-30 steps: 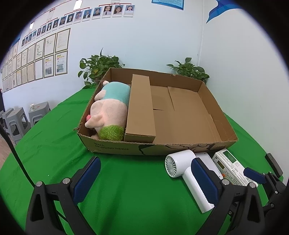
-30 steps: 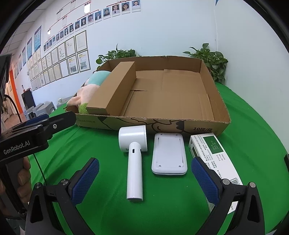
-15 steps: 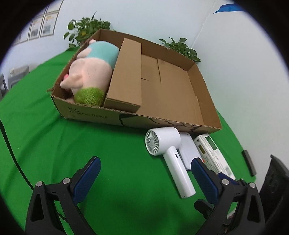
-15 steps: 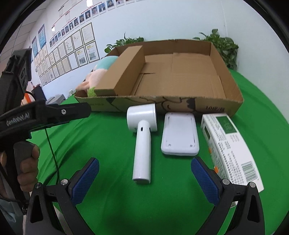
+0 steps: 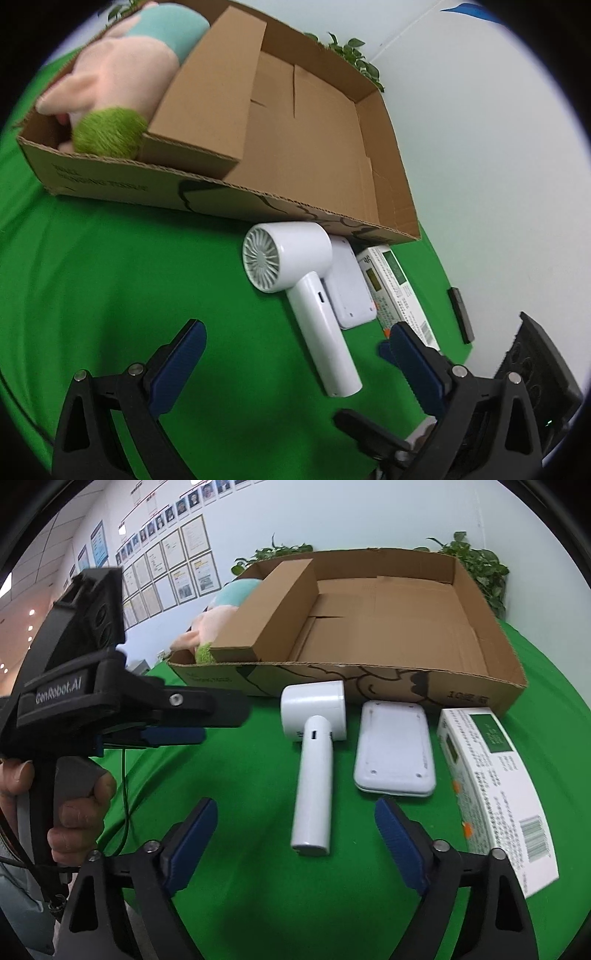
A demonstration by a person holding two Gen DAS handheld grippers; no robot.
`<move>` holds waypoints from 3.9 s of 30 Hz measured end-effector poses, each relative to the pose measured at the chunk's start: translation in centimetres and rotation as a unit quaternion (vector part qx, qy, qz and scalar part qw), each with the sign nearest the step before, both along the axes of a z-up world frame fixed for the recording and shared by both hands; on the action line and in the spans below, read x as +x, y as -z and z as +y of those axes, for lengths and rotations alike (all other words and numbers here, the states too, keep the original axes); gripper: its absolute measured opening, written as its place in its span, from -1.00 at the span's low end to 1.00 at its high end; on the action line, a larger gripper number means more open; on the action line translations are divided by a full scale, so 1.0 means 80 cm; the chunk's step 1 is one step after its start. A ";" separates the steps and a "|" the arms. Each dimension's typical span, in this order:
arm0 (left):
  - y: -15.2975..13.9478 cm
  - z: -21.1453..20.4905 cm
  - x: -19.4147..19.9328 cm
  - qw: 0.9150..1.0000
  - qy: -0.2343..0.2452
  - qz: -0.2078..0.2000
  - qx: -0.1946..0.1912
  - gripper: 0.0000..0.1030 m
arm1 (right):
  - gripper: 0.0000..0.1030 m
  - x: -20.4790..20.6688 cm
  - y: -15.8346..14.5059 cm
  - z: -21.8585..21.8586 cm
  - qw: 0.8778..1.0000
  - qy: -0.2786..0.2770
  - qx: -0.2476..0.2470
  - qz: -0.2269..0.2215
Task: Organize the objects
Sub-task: 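Lower the right gripper onto the white hair dryer handle and close, then lift the hair dryer with the right gripper and carry it over the tray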
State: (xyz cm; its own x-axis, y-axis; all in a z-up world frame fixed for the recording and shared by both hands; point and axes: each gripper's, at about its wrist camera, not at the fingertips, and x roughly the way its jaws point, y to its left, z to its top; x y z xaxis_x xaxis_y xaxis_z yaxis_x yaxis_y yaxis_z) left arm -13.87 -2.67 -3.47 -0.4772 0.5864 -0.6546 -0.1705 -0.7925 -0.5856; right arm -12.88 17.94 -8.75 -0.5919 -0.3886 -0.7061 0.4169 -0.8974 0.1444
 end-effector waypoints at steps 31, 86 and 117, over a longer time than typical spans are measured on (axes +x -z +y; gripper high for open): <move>0.057 0.033 0.013 0.985 0.044 -0.115 0.125 0.30 | -0.48 0.014 0.023 -0.048 0.998 0.006 0.034 -0.057; -0.162 -0.016 -0.022 0.995 0.028 0.094 -0.025 -0.42 | -0.50 -0.002 -0.155 -0.063 0.988 0.015 0.014 0.152; -0.177 0.015 -0.139 0.996 0.013 0.065 -0.055 -0.42 | -0.49 -0.156 -0.155 -0.085 0.994 -0.006 -0.018 0.111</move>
State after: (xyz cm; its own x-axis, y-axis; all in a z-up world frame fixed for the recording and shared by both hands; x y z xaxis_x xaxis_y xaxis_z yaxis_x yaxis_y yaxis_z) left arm -24.98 -1.44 10.68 -0.5486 0.5278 -0.6484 -0.2601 -0.8448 -0.4676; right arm -25.39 11.16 3.61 -0.7266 -0.4190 -0.5445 0.4528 -0.8881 0.0791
